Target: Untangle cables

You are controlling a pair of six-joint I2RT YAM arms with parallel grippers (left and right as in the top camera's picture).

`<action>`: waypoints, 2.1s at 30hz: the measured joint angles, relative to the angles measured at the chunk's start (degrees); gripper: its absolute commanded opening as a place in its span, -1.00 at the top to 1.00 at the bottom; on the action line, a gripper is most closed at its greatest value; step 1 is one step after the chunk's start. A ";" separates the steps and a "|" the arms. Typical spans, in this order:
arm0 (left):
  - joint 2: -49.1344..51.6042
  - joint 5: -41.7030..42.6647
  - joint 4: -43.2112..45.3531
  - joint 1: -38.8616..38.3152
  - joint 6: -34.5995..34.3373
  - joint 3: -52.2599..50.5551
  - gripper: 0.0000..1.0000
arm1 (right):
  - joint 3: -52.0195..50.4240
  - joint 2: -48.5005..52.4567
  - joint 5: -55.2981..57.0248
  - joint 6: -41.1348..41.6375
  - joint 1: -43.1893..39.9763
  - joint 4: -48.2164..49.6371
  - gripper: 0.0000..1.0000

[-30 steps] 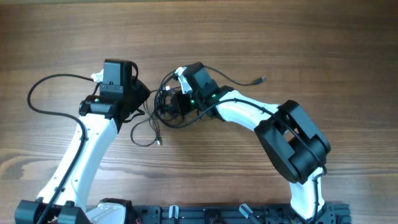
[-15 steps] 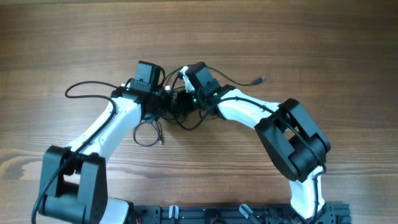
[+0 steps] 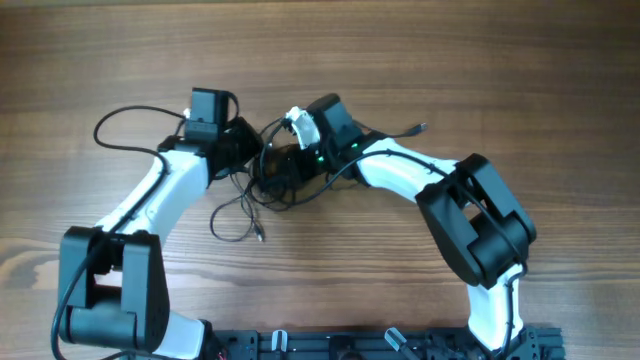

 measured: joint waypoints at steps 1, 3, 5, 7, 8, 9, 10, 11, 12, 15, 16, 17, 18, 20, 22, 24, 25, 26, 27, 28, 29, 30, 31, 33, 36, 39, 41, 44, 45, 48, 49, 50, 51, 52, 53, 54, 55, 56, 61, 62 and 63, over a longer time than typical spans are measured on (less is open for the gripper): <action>0.00 2.49 0.00 1.75 1.73 0.00 0.08 | -0.02 0.02 -4.26 -0.39 -1.14 1.51 0.91; -0.13 7.43 0.07 5.99 3.98 0.00 0.09 | -0.02 0.02 -15.32 -0.24 -5.14 4.94 0.91; -1.33 12.63 -0.02 9.90 5.51 0.00 0.09 | -0.07 0.02 -23.39 0.92 -8.70 7.56 0.91; -5.42 20.61 0.00 13.99 8.66 -0.02 0.08 | -0.07 0.02 -31.98 2.93 -13.27 10.56 0.91; -7.45 23.37 0.00 14.88 10.05 0.00 0.08 | -0.09 0.02 -34.80 4.13 -14.64 12.04 0.91; -9.70 26.16 -0.22 15.23 11.37 0.00 0.10 | -0.09 0.04 -36.74 4.87 -15.30 13.31 0.91; -11.89 28.72 -0.46 15.08 12.59 0.02 0.14 | -0.11 0.04 -39.56 5.95 -15.78 15.39 0.91; -14.12 30.99 -1.42 14.53 13.97 0.07 0.19 | -0.11 0.04 -41.68 7.02 -15.74 17.46 0.91; -16.02 32.79 -2.69 13.81 15.34 0.09 0.20 | -0.15 0.04 -44.57 8.81 -15.37 20.90 0.91; -17.84 35.23 -5.40 11.08 19.63 0.15 0.21 | -0.20 0.09 -49.22 14.91 -14.43 29.29 0.91; -17.77 35.12 -6.16 10.12 20.92 0.15 0.23 | -0.22 0.09 -50.23 16.72 -14.27 31.89 0.91; -17.70 34.03 -6.99 8.63 22.10 0.15 0.23 | -0.22 0.11 -51.08 19.45 -14.19 34.67 0.90; -17.70 32.76 -7.39 7.58 22.84 0.15 0.23 | -0.22 0.11 -51.58 21.51 -14.16 36.74 0.91; -17.70 29.68 -7.52 5.73 23.71 0.15 0.23 | -0.22 0.11 -51.58 25.38 -14.19 40.19 0.91; -17.70 27.47 -7.34 4.50 24.30 0.15 0.35 | -0.22 0.13 -51.58 30.34 -14.16 44.30 0.91; -17.70 25.40 -7.34 3.52 24.68 0.15 0.48 | -0.22 0.13 -51.58 32.70 -14.12 45.66 0.91; -17.70 24.26 -7.34 3.06 24.74 0.15 0.56 | -0.22 0.20 -51.58 33.75 -14.10 46.51 0.91; -17.70 23.23 -7.34 2.54 24.68 0.15 0.58 | -0.22 0.20 -51.58 34.53 -14.05 47.04 0.91; -17.70 21.49 -7.34 1.75 24.37 0.15 0.58 | -0.22 0.20 -51.58 35.74 -13.88 47.71 0.91; -17.70 20.00 -7.34 1.16 24.22 0.15 0.49 | -0.22 0.20 -51.58 36.52 -13.73 48.13 0.91; -17.68 18.53 -7.34 0.55 23.91 0.15 0.34 | -0.22 0.20 -51.58 37.18 -13.44 48.61 0.91; -17.68 17.07 -7.34 -0.04 23.74 0.15 0.21 | -0.22 0.20 -51.58 37.68 -13.14 49.05 0.91; -17.68 15.96 -7.37 -0.37 23.37 0.15 0.10 | -0.22 0.20 -51.58 38.14 -12.81 49.51 0.91; -17.57 14.12 -7.41 -0.63 22.99 0.15 -0.08 | -0.22 0.20 -51.58 39.15 -12.50 50.56 0.91; -17.57 12.70 -7.34 -0.85 22.53 0.15 -0.03 | -0.22 0.20 -51.58 41.46 -12.52 52.98 0.91; -17.44 12.66 -6.51 -0.96 22.05 0.15 0.83 | -0.22 0.20 -51.58 44.17 -12.50 55.95 0.91; -17.05 12.72 -6.01 -1.36 21.16 0.15 0.92 | -0.22 0.22 -51.58 46.07 -12.41 58.49 0.91; -15.91 12.59 -5.73 -2.40 21.24 0.20 0.92 | -0.22 0.31 -51.58 49.66 -12.02 61.48 0.91; -15.65 11.21 -6.29 -2.54 21.18 0.35 0.92 | -0.22 0.55 -51.58 50.73 -11.93 61.92 0.91; -15.63 3.17 -10.69 -2.71 17.84 1.01 0.92 | -0.24 1.84 -51.47 52.00 -11.93 61.77 0.91; -15.82 1.22 -12.11 -2.38 16.72 1.16 0.92 | -0.33 2.16 -51.21 51.95 -11.98 61.37 0.91; -16.24 -0.26 -13.33 -1.75 15.78 1.22 0.92 | -0.39 2.40 -50.71 51.63 -12.15 60.85 0.91; -17.05 -1.05 -14.47 -0.63 15.04 1.22 0.92 | -0.39 2.49 -50.21 51.30 -12.41 60.28 0.91; -17.90 -1.16 -14.69 0.28 14.34 1.25 0.92 | -0.39 2.56 -49.51 50.95 -12.81 59.76 0.91; -18.78 -1.09 -14.91 1.16 13.90 1.29 0.92 | -0.39 2.56 -48.74 50.62 -13.25 59.23 0.91; -19.85 -1.11 -14.91 1.99 13.44 1.29 0.92 | -0.39 2.56 -48.13 50.16 -13.68 58.38 0.91; -20.92 -1.36 -15.15 2.91 13.00 1.29 0.92 | -0.39 2.56 -47.56 49.31 -14.32 56.83 0.91; -22.27 -4.70 -16.09 4.87 12.13 1.25 0.92 | -0.37 2.54 -46.64 47.60 -15.72 53.75 0.91; -26.51 -13.27 -16.59 10.54 7.37 0.94 0.92 | -0.28 2.40 -35.43 37.62 -25.07 33.81 0.88; -27.15 -12.72 -16.46 10.45 6.82 0.94 0.92 | -0.22 2.34 -33.33 35.10 -25.20 30.84 0.79; -27.56 -12.11 -16.52 10.45 6.43 0.94 0.92 | -0.17 2.34 -31.58 32.79 -24.55 27.50 0.72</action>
